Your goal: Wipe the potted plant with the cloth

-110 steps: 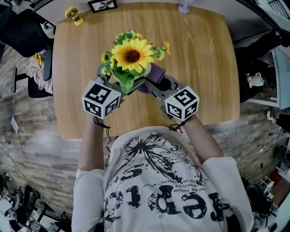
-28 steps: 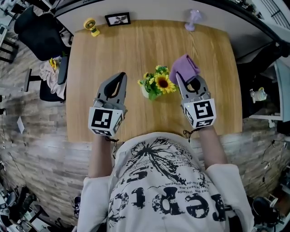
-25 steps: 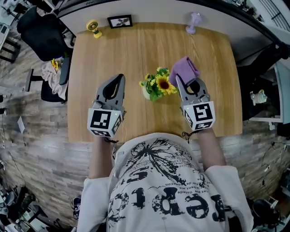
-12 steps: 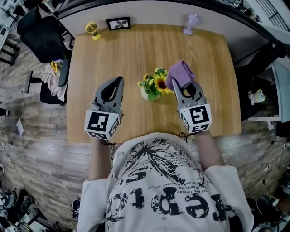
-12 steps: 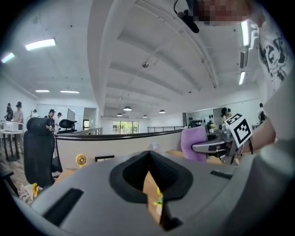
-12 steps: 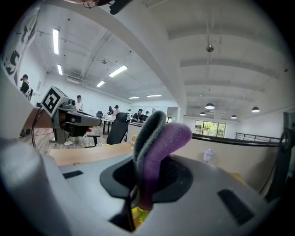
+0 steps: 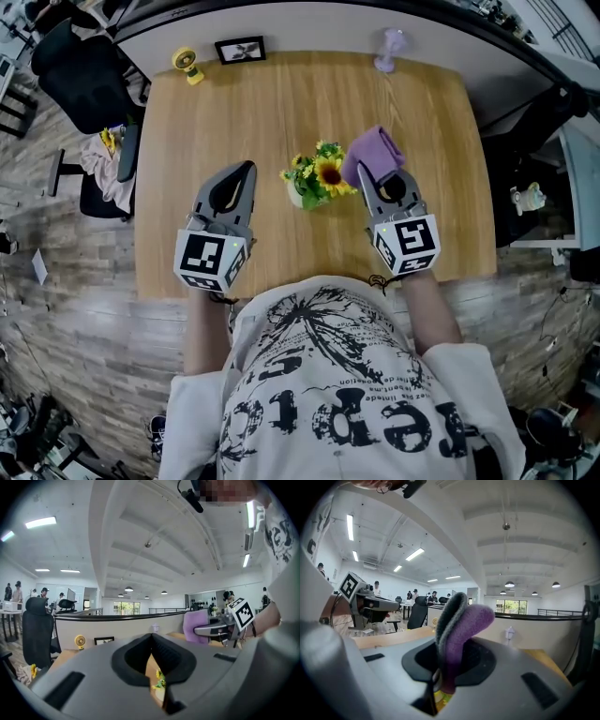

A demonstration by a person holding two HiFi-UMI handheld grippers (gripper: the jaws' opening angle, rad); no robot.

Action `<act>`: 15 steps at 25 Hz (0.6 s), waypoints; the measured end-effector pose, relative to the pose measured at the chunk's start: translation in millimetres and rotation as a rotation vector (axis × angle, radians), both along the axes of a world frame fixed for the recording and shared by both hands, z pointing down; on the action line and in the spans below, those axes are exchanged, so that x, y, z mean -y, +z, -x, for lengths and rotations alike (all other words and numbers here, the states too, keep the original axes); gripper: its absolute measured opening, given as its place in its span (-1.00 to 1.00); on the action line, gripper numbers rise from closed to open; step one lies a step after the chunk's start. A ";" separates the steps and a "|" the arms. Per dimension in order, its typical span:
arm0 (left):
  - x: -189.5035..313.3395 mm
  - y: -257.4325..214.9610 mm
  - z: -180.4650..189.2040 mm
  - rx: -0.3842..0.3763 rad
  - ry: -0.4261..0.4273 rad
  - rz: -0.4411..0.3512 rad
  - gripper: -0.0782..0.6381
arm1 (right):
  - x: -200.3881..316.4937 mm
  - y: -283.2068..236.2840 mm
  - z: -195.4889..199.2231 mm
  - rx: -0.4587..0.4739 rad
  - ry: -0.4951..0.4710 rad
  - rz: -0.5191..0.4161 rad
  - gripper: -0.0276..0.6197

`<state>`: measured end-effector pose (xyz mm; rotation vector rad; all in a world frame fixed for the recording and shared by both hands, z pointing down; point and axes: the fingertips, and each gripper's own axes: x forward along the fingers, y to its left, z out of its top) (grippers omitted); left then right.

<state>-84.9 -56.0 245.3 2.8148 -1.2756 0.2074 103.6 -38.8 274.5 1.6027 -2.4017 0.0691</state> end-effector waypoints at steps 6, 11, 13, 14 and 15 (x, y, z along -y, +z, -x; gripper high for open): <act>-0.5 -2.8 -3.3 0.017 -0.001 -0.007 -0.77 | -3.2 4.4 -5.5 -0.034 0.017 0.003 -0.73; -0.9 -4.1 -2.5 -0.029 -0.009 0.018 -0.77 | -5.3 -0.7 -10.4 -0.040 0.037 -0.028 -0.73; -0.6 -1.3 -1.4 -0.034 -0.015 0.026 -0.77 | -6.0 -1.7 -12.1 -0.037 0.044 -0.039 -0.73; -0.6 0.0 -0.6 -0.031 -0.019 0.026 -0.77 | -6.1 -1.1 -12.4 -0.036 0.045 -0.040 -0.73; -0.7 1.0 0.1 -0.027 -0.023 0.024 -0.77 | -6.1 0.1 -12.5 -0.035 0.046 -0.039 -0.73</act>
